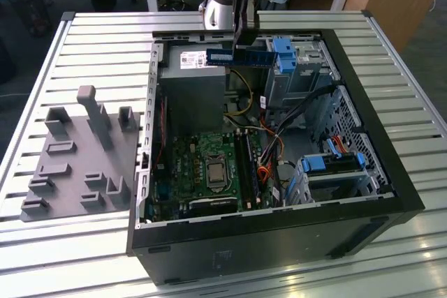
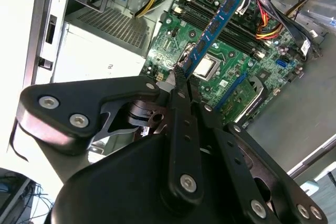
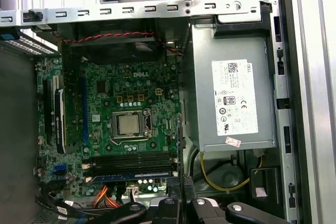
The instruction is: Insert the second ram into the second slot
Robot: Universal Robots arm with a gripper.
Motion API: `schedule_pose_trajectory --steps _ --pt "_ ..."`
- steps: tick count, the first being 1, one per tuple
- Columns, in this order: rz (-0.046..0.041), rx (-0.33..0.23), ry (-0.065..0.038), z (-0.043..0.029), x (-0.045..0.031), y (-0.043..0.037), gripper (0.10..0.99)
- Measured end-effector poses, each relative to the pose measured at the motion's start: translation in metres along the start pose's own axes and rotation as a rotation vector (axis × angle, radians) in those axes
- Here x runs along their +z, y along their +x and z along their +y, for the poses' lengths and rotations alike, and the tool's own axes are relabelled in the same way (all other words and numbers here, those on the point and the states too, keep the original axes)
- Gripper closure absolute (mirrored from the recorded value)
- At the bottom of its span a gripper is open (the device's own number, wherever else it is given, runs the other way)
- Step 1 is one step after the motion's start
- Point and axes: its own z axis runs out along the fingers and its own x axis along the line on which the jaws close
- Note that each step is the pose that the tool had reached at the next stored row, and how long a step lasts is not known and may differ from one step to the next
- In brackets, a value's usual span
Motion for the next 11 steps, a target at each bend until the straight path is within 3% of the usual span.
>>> schedule_pose_trajectory --steps 11 --pt "-0.0012 0.053 0.001 0.0 0.0 0.0 0.949"
